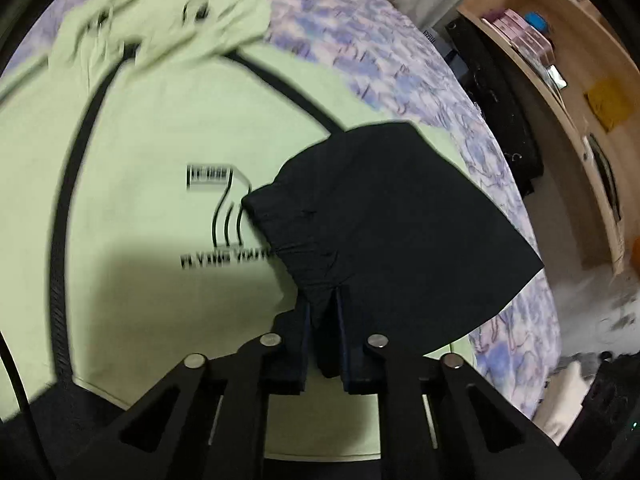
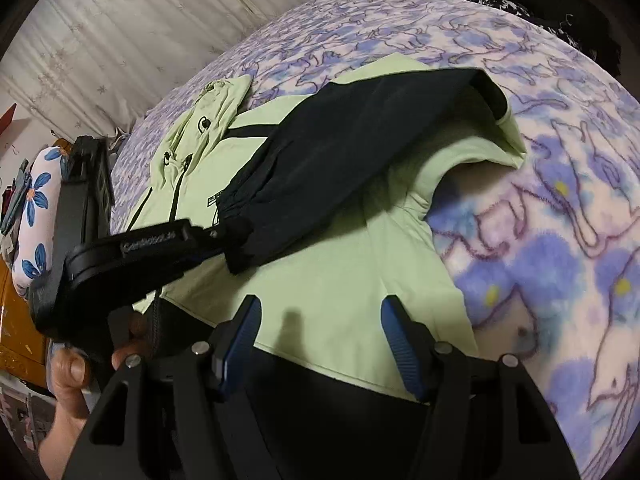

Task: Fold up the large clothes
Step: 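Fold the held black sleeve across the jacket chest and release it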

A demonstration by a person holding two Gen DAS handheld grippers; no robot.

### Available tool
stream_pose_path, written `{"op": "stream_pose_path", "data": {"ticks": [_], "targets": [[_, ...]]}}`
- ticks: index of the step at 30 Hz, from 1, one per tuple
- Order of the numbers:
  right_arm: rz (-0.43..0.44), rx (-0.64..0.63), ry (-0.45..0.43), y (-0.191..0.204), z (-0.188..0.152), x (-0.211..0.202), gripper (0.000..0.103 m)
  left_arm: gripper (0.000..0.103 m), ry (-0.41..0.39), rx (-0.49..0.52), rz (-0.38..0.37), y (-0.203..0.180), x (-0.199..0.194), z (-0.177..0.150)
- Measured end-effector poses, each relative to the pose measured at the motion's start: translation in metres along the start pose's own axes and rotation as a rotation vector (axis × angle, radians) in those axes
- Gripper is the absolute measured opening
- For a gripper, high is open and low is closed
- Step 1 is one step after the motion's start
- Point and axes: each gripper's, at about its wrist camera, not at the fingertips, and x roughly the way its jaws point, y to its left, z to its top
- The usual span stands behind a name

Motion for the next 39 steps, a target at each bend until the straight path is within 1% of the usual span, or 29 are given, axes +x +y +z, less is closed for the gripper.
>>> {"op": "stream_pose_path", "data": {"ticks": [1, 2, 3, 5, 6, 8, 9, 11, 13, 15, 18, 20, 21, 22, 23, 24, 25, 26, 27, 28, 30, 31, 32, 34, 35, 37, 39], "targets": [[-0.002, -0.005, -0.003, 0.0, 0.0, -0.001, 0.062, 0.006, -0.032, 0.039, 0.03, -0.007, -0.009, 0.003], [-0.008, -0.014, -0.01, 0.002, -0.001, -0.003, 0.062, 0.006, -0.091, 0.093, 0.067, -0.017, -0.026, 0.009], [-0.014, -0.022, -0.016, 0.003, -0.001, -0.005, 0.062, 0.005, -0.13, 0.123, 0.087, -0.021, -0.039, 0.012], [-0.019, -0.026, -0.023, 0.002, -0.002, -0.009, 0.062, 0.005, -0.251, 0.189, 0.141, -0.032, -0.08, 0.024], [-0.017, -0.022, -0.025, 0.001, -0.002, -0.01, 0.062, 0.004, -0.289, 0.205, 0.154, -0.032, -0.096, 0.028], [-0.013, -0.016, -0.028, 0.001, -0.003, -0.012, 0.062, 0.004, -0.386, 0.237, 0.205, -0.029, -0.135, 0.039], [-0.015, -0.016, -0.031, 0.002, -0.004, -0.013, 0.062, 0.004, -0.411, 0.247, 0.228, -0.026, -0.147, 0.042], [-0.02, -0.019, -0.036, 0.004, -0.004, -0.014, 0.062, 0.004, -0.461, 0.267, 0.307, -0.012, -0.171, 0.049], [-0.024, -0.029, -0.036, 0.006, -0.006, -0.014, 0.062, 0.005, -0.475, 0.271, 0.383, 0.01, -0.183, 0.051], [-0.03, -0.045, -0.031, 0.011, -0.007, -0.012, 0.062, 0.005, -0.463, 0.254, 0.464, 0.04, -0.185, 0.052], [-0.043, -0.07, -0.027, 0.016, -0.01, -0.009, 0.062, 0.005, -0.412, 0.192, 0.539, 0.089, -0.174, 0.051], [-0.053, -0.083, -0.018, 0.02, -0.01, -0.007, 0.062, 0.005, -0.35, 0.153, 0.551, 0.125, -0.157, 0.049], [-0.054, -0.086, -0.015, 0.021, -0.01, -0.006, 0.062, 0.008, -0.319, 0.144, 0.545, 0.14, -0.148, 0.043], [-0.057, -0.087, -0.01, 0.023, -0.009, -0.006, 0.062, 0.015, -0.278, 0.126, 0.534, 0.153, -0.139, 0.041], [-0.061, -0.087, -0.004, 0.024, -0.008, -0.005, 0.062, 0.02, -0.233, 0.096, 0.509, 0.168, -0.13, 0.039], [-0.059, -0.085, 0.001, 0.024, -0.007, -0.005, 0.062, 0.029, -0.201, 0.064, 0.475, 0.177, -0.121, 0.038], [-0.057, -0.079, 0.005, 0.024, -0.005, -0.005, 0.062, 0.036, -0.181, 0.03, 0.441, 0.185, -0.117, 0.036], [-0.053, -0.067, 0.006, 0.023, -0.001, -0.005, 0.063, 0.04, -0.168, -0.009, 0.406, 0.193, -0.114, 0.035], [-0.044, -0.057, 0.003, 0.022, 0.003, -0.006, 0.064, 0.05, -0.16, -0.043, 0.375, 0.2, -0.112, 0.034], [-0.043, -0.05, 0.0, 0.023, 0.006, -0.006, 0.069, 0.06, -0.16, -0.071, 0.356, 0.206, -0.11, 0.034], [-0.051, -0.031, -0.013, 0.02, 0.02, -0.007, 0.074, 0.068, -0.168, -0.1, 0.346, 0.212, -0.107, 0.033], [-0.051, -0.026, -0.017, 0.018, 0.025, -0.007, 0.074, 0.071, -0.169, -0.112, 0.334, 0.215, -0.104, 0.033], [-0.056, -0.012, -0.027, 0.015, 0.038, -0.006, 0.074, 0.072, -0.159, -0.122, 0.318, 0.219, -0.1, 0.034], [-0.07, 0.007, -0.042, 0.009, 0.057, -0.002, 0.074, 0.076, -0.129, -0.138, 0.289, 0.225, -0.095, 0.037], [-0.089, 0.019, -0.049, 0.004, 0.074, 0.003, 0.074, 0.076, -0.114, -0.147, 0.278, 0.226, -0.09, 0.04], [-0.092, 0.037, -0.047, -0.005, 0.101, 0.018, 0.074, 0.076, -0.113, -0.145, 0.285, 0.228, -0.086, 0.045], [-0.096, 0.044, -0.009, -0.015, 0.128, 0.042, 0.074, 0.076, -0.117, -0.134, 0.293, 0.227, -0.081, 0.051]]}}
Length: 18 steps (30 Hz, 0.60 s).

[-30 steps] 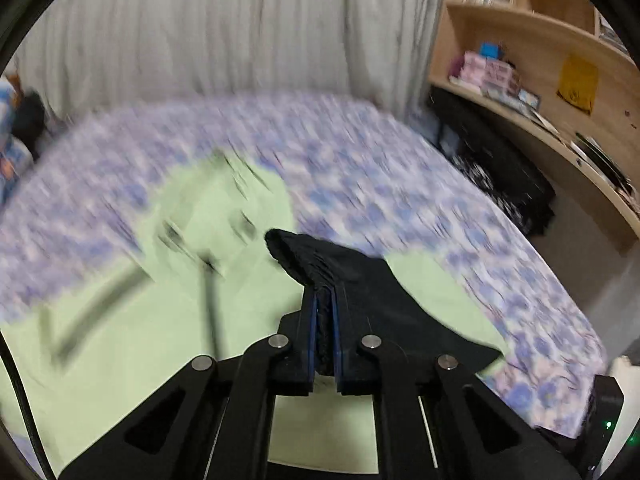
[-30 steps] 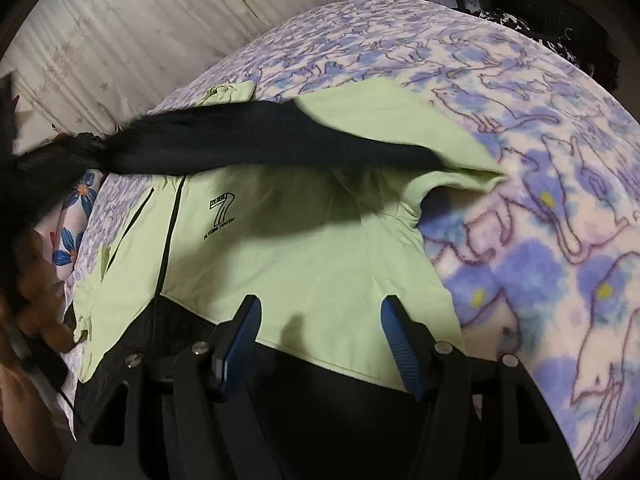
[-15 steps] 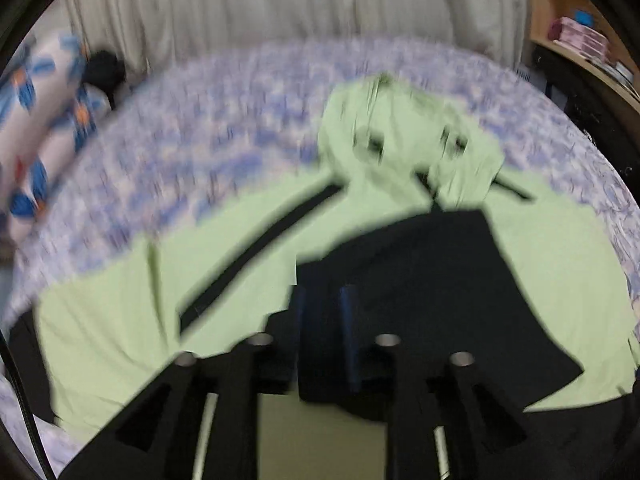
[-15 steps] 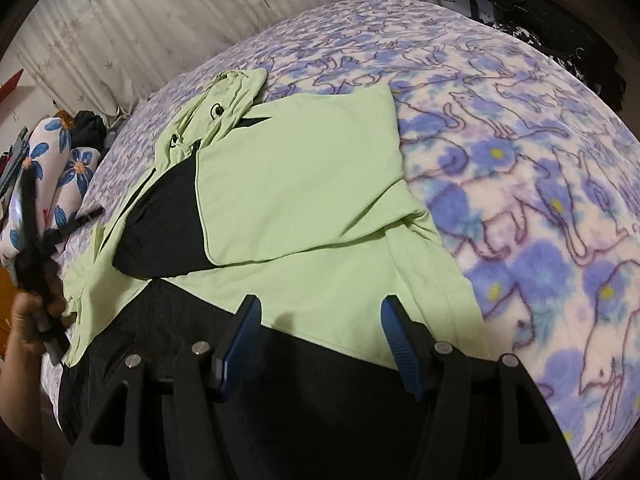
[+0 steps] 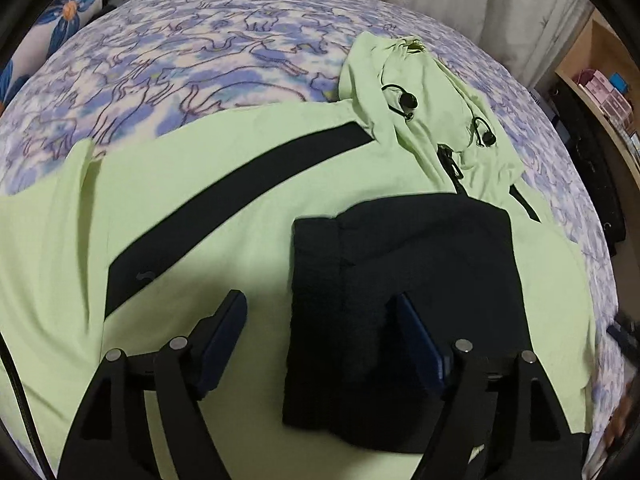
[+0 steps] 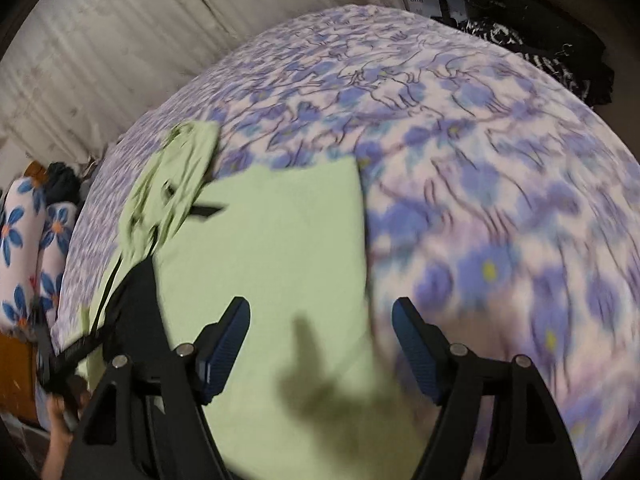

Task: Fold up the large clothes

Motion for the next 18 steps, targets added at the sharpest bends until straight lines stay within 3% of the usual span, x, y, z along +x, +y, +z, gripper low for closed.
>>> {"op": "stream_pose_path", "data": {"ticks": [2, 4, 6, 8, 9, 13, 15, 18], "targets": [[-0.012, -0.003, 0.054, -0.005, 0.022, 0.028, 0.074, 0.072, -0.008, 0.015, -0.008, -0.007, 0.002, 0.004], [-0.035, -0.002, 0.081, -0.008, 0.035, 0.048, 0.074, 0.044, -0.003, 0.047, -0.004, -0.013, 0.004, 0.007], [-0.032, -0.028, 0.09, -0.005, 0.043, 0.065, 0.07, 0.031, 0.005, 0.083, 0.054, -0.02, 0.008, 0.011], [-0.053, -0.085, 0.097, 0.003, 0.045, 0.075, 0.041, 0.025, -0.009, 0.117, 0.076, -0.026, 0.006, 0.015], [-0.076, -0.112, 0.092, 0.007, 0.046, 0.075, 0.008, 0.023, -0.02, 0.123, 0.074, -0.028, 0.004, 0.017], [-0.141, -0.164, -0.058, 0.017, 0.054, 0.06, 0.005, 0.023, -0.124, 0.132, 0.074, -0.035, -0.01, 0.027], [-0.2, -0.163, -0.004, 0.012, 0.053, 0.077, 0.005, 0.023, -0.086, 0.147, 0.108, -0.038, 0.003, 0.027], [-0.207, -0.144, 0.047, 0.01, 0.051, 0.078, 0.01, 0.025, -0.061, 0.168, 0.149, -0.038, 0.013, 0.023]]}}
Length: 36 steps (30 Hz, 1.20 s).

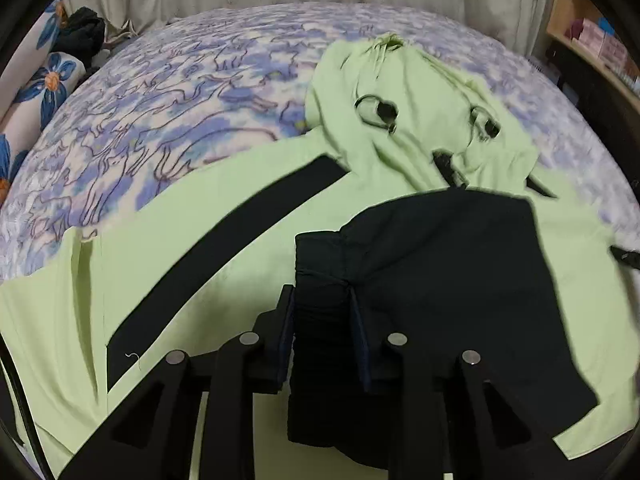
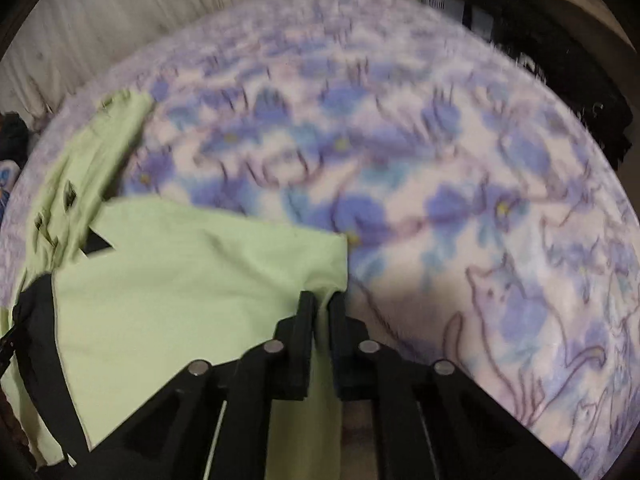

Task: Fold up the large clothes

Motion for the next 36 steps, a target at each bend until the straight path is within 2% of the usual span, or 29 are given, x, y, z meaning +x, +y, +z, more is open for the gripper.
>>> {"op": "stream_pose_path", "data": {"ticks": [3, 5, 6, 9, 10, 12, 13, 16, 18, 19, 20, 21, 22, 24, 26, 28, 29, 30, 32, 33, 34, 36], "targets": [[0.058, 0.06, -0.034, -0.011, -0.004, -0.031, 0.012, 0.028, 0.0, -0.008, -0.001, 0.005, -0.012, -0.003], [0.097, 0.081, -0.113, -0.014, -0.012, -0.06, 0.012, 0.033, 0.016, -0.009, 0.018, 0.009, -0.026, -0.003], [0.117, 0.082, -0.148, -0.013, -0.018, -0.073, 0.015, 0.036, 0.01, -0.001, 0.033, 0.008, -0.034, -0.005], [0.185, 0.043, -0.199, 0.0, -0.039, -0.095, 0.033, 0.037, -0.057, 0.045, 0.086, 0.0, -0.059, -0.014], [0.205, 0.021, -0.207, 0.008, -0.047, -0.099, 0.034, 0.039, -0.087, 0.068, 0.094, -0.006, -0.069, -0.018], [0.25, -0.001, -0.185, 0.021, -0.062, -0.103, 0.034, 0.041, -0.124, 0.066, 0.116, -0.014, -0.081, -0.024], [0.303, -0.01, -0.153, 0.031, -0.072, -0.101, 0.034, 0.042, -0.137, 0.046, 0.114, -0.017, -0.087, -0.026], [0.372, -0.056, -0.082, 0.061, -0.091, -0.092, 0.034, 0.042, -0.159, -0.003, 0.077, -0.024, -0.099, -0.03], [0.358, -0.14, -0.022, 0.088, -0.106, -0.083, 0.034, 0.042, -0.185, 0.0, 0.071, -0.033, -0.107, -0.035], [0.355, -0.168, -0.007, 0.098, -0.113, -0.081, 0.034, 0.047, -0.192, -0.002, 0.056, -0.037, -0.109, -0.038], [0.356, -0.197, 0.018, 0.108, -0.12, -0.073, 0.034, 0.052, -0.19, -0.007, 0.025, -0.041, -0.109, -0.043], [0.348, -0.208, 0.038, 0.114, -0.124, -0.067, 0.034, 0.064, -0.181, -0.008, 0.005, -0.045, -0.107, -0.045], [0.327, -0.216, 0.048, 0.118, -0.126, -0.061, 0.034, 0.069, -0.164, -0.003, -0.013, -0.051, -0.101, -0.051], [0.292, -0.23, 0.031, 0.117, -0.129, -0.058, 0.034, 0.069, -0.117, 0.023, -0.002, -0.062, -0.084, -0.06], [0.25, -0.228, 0.03, 0.109, -0.126, -0.055, 0.034, 0.069, -0.078, 0.05, 0.039, -0.067, -0.069, -0.066], [0.199, -0.216, 0.021, 0.094, -0.123, -0.053, 0.034, 0.069, -0.039, 0.054, 0.115, -0.063, -0.052, -0.07], [0.142, -0.2, 0.005, 0.08, -0.121, -0.053, 0.034, 0.069, -0.011, 0.038, 0.157, -0.055, -0.043, -0.071], [0.097, -0.183, -0.011, 0.066, -0.121, -0.054, 0.034, 0.07, -0.004, 0.021, 0.166, -0.049, -0.039, -0.071], [0.033, -0.141, -0.037, 0.039, -0.121, -0.056, 0.034, 0.08, 0.0, -0.04, 0.15, -0.033, -0.037, -0.07], [0.04, -0.115, -0.043, 0.026, -0.122, -0.058, 0.034, 0.084, 0.011, -0.074, 0.13, -0.026, -0.036, -0.07], [0.038, -0.095, -0.047, 0.017, -0.123, -0.058, 0.034, 0.084, 0.02, -0.1, 0.103, -0.02, -0.034, -0.07], [-0.036, -0.079, -0.058, 0.004, -0.125, -0.06, 0.034, 0.084, 0.017, -0.103, 0.09, -0.017, -0.034, -0.071]]}}
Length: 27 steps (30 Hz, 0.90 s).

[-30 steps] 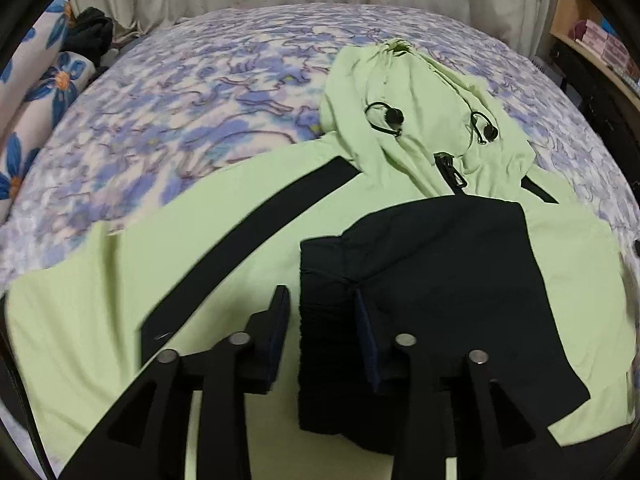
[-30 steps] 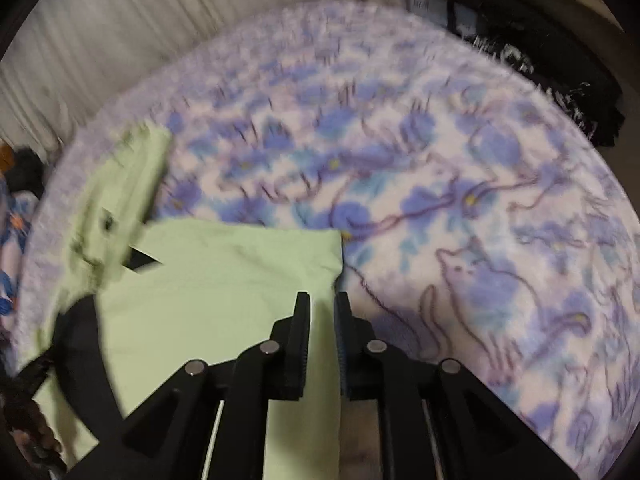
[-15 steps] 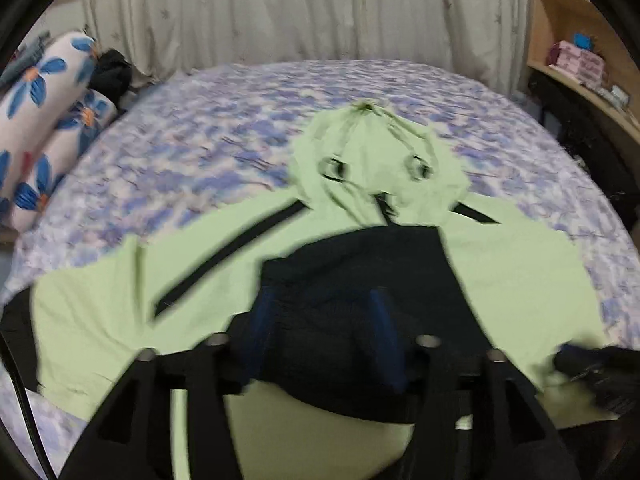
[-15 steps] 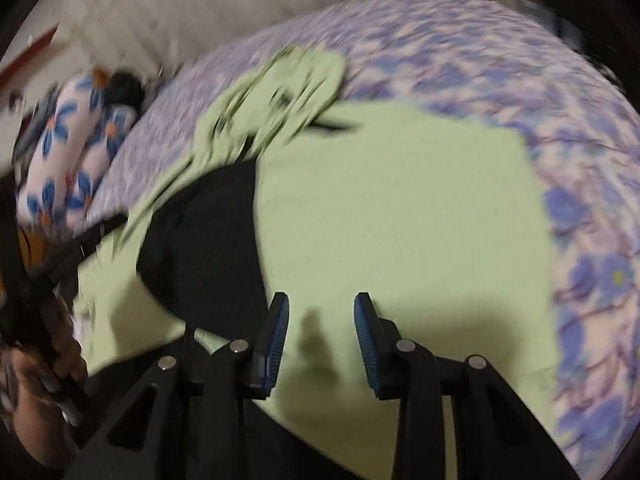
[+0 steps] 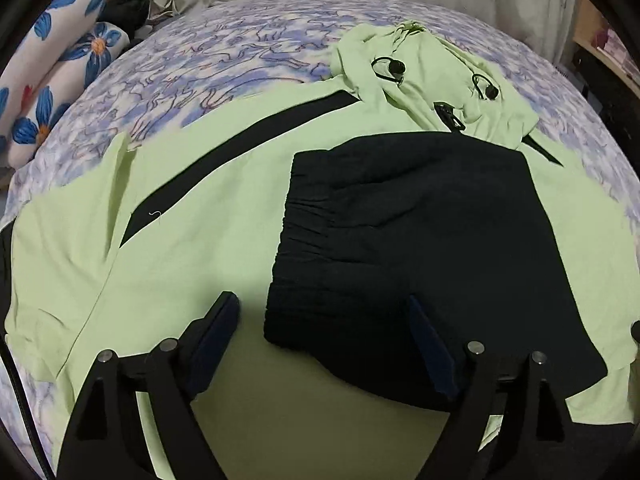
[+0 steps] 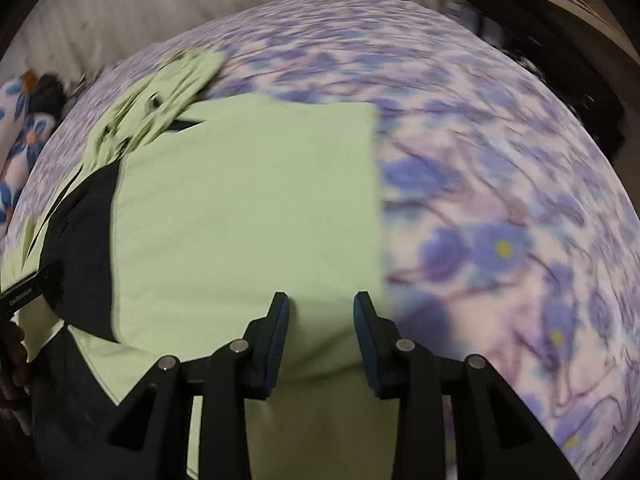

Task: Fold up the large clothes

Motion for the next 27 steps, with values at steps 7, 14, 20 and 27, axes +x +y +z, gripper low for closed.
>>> {"op": "stream_pose_path", "data": {"ticks": [7, 14, 20, 27], "targets": [[0.03, 0.089, -0.009, -0.017, -0.003, -0.002, 0.045, 0.084, -0.004, 0.019, 0.025, -0.008, -0.005, -0.001], [0.065, 0.16, -0.034, -0.01, -0.008, -0.023, 0.045, 0.084, -0.037, 0.071, 0.041, -0.014, -0.034, -0.014], [0.098, 0.132, -0.038, 0.009, -0.016, -0.041, 0.045, 0.084, -0.077, 0.09, 0.024, -0.019, -0.064, -0.031], [0.124, 0.106, -0.053, 0.03, -0.031, -0.058, 0.045, 0.084, -0.102, 0.061, -0.023, -0.02, -0.096, -0.045]]}}
